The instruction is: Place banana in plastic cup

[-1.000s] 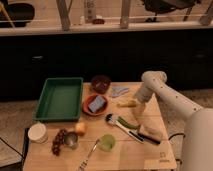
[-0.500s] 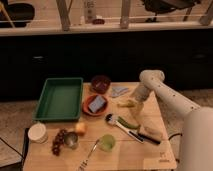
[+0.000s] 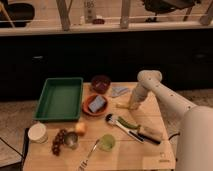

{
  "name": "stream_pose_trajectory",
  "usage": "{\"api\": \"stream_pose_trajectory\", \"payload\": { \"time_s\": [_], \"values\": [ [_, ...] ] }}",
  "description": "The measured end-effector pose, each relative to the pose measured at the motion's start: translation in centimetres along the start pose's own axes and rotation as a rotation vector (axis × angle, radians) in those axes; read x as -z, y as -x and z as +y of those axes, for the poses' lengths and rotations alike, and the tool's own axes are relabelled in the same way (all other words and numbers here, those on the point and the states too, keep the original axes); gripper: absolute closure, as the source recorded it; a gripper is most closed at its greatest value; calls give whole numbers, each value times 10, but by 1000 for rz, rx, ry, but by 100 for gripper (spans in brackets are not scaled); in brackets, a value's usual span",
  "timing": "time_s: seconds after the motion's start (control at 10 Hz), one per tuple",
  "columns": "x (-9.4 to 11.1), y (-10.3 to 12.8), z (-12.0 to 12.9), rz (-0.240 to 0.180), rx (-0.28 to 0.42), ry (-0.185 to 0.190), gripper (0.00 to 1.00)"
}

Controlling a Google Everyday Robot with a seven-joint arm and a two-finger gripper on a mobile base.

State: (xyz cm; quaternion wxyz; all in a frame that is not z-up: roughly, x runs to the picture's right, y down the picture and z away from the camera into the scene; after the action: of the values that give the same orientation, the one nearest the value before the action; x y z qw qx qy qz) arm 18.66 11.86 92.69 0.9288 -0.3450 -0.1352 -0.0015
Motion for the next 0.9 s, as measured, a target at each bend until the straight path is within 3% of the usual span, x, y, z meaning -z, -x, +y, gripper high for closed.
{"api": "stream_pose_trajectory", "payload": {
  "time_s": [0.2, 0.9],
  "values": [
    [-2, 3, 0, -3, 6, 3, 100],
    [13, 3, -4, -21, 10, -20, 100]
  ]
}}
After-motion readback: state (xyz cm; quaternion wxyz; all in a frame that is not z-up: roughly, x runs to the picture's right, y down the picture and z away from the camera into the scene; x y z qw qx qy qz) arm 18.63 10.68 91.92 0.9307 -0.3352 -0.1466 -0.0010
